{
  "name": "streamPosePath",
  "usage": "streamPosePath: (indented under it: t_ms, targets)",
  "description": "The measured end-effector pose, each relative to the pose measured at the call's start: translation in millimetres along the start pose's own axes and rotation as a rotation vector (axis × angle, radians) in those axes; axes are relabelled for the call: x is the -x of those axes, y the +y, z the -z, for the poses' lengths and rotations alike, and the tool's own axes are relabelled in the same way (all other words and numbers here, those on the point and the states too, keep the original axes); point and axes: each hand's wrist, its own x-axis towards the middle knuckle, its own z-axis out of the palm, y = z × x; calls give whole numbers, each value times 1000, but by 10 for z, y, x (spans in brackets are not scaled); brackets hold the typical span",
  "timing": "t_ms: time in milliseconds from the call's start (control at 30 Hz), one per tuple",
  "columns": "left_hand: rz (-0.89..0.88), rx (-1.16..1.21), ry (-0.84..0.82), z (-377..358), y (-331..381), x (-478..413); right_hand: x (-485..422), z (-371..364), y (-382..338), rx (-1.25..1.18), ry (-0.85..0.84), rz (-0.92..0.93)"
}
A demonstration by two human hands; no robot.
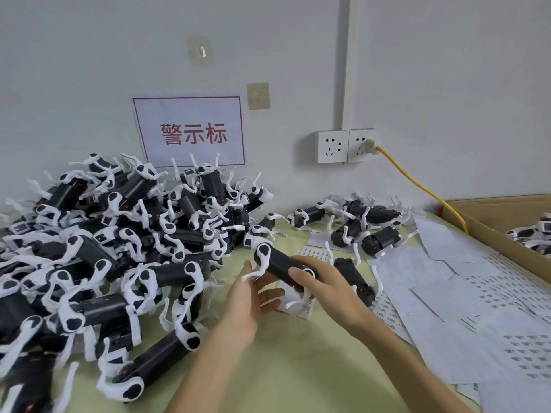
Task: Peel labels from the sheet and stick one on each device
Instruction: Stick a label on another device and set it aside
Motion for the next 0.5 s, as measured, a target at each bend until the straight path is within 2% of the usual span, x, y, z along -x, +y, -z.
streamPosePath:
  t_ms: [100, 167, 300, 367, 500]
  targets:
    - [-56, -70, -108, -13, 8, 36, -3, -2, -29, -60, -19, -35]
    - [-102, -69, -230, -19, 15, 82, -6, 3, -38, -149, 38, -67]
    - [-193, -180, -402, -70, 14, 179, 18, 14, -71, -176, 85, -21]
    - [-226, -195, -401, -89, 15, 215, 47, -25, -82, -170, 65, 29]
    - [-258, -137, -260, -36, 57, 213, 57, -116, -93, -147, -5, 121]
